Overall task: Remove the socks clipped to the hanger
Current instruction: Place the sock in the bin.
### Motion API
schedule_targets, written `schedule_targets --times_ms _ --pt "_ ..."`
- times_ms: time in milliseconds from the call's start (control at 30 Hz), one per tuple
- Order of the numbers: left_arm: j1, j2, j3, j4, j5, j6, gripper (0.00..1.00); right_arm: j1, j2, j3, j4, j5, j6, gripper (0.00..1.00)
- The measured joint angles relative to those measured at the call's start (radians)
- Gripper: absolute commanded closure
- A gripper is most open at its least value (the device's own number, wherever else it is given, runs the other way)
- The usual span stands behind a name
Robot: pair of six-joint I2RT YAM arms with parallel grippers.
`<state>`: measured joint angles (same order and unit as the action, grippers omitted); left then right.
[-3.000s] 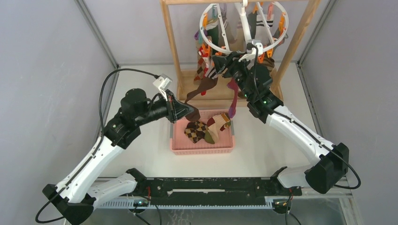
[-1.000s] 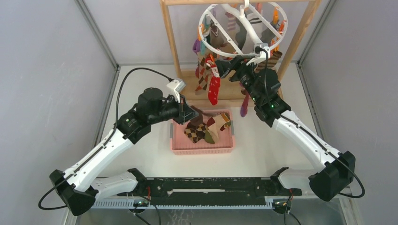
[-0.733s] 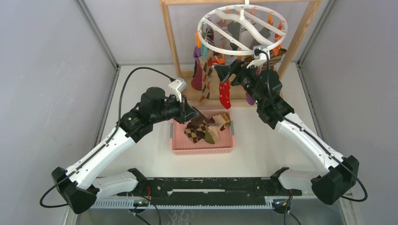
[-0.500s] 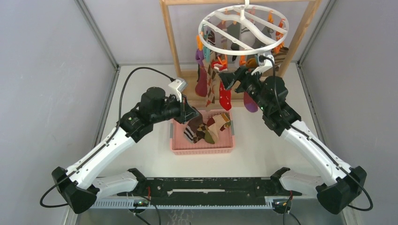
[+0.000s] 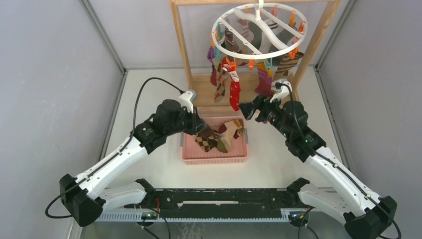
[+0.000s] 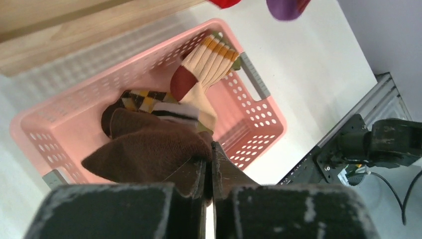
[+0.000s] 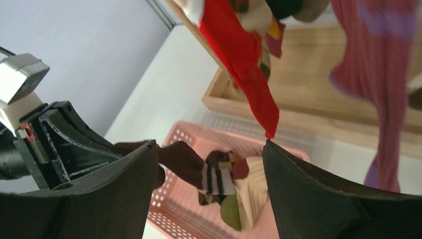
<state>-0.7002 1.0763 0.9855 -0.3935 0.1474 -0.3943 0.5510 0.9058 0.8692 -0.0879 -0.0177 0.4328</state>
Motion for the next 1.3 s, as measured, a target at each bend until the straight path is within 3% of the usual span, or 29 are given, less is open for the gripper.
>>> schedule_targets --times_ms 233,433,600,733,900,1300 --pt "0.000 0.004 -0.110 0.034 -0.088 -0.059 0.80 0.000 -0.061 -0.101 -0.043 -0.014 0.000 0.19" --pt "0.007 0.026 -0.187 0.076 -0.171 -0.103 0.66 0.005 -0.064 -0.141 -0.047 -0.017 -0.007 0.33" --pt "0.014 0.084 -0.227 0.113 -0.206 -0.124 0.52 0.032 -0.016 -0.141 -0.043 -0.008 -0.019 0.35" --pt "0.016 0.135 -0.247 0.142 -0.212 -0.131 0.37 0.071 0.070 -0.141 -0.044 0.028 -0.036 0.33" --pt "0.016 0.135 -0.252 0.159 -0.217 -0.139 0.06 0.117 0.217 -0.101 -0.063 0.079 -0.063 0.29" --pt "0.016 -0.021 -0.253 0.160 -0.251 -0.147 0.04 0.178 0.484 0.068 -0.099 0.140 -0.095 0.29"
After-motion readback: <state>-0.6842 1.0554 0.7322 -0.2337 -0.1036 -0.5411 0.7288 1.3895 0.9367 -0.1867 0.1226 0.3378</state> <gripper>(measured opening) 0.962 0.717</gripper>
